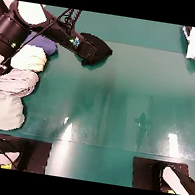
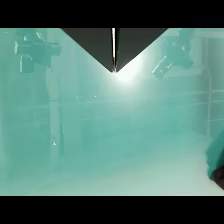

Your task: Fold the shirts.

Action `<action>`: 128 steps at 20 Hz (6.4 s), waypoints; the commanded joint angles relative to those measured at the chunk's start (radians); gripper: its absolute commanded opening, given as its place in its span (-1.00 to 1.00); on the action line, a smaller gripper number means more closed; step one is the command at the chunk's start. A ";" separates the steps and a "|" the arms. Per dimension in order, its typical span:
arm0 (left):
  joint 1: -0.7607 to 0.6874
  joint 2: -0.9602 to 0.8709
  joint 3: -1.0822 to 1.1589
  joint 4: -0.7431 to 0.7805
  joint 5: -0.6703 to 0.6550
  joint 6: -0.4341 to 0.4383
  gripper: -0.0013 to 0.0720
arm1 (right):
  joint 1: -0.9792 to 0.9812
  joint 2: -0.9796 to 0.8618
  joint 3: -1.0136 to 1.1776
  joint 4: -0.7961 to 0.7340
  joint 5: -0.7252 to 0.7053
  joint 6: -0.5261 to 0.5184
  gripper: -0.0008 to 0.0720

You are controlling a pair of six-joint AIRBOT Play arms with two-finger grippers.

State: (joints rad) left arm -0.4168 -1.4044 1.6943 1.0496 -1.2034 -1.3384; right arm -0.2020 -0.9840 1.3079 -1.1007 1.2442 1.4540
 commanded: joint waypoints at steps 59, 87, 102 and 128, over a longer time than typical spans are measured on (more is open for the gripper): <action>0.143 0.070 0.270 -0.541 -0.200 0.274 -0.88 | 0.001 0.011 0.468 0.008 -0.099 0.000 -0.93; 0.255 0.092 -0.948 -0.343 0.077 0.285 0.97 | 0.106 0.036 0.224 0.007 -0.030 0.000 -0.93; 0.160 0.085 -0.957 -0.348 0.160 0.264 0.04 | 0.196 0.007 0.224 0.008 -0.063 0.001 -0.93; 0.324 0.386 -0.401 0.066 -0.109 0.054 -0.88 | 0.706 -0.903 0.224 0.316 -0.050 -0.095 0.27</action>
State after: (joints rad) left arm -0.0940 -1.0206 1.2884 1.1080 -1.3094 -1.2781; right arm 0.4500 -1.7966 1.5311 -0.8768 1.2297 1.3758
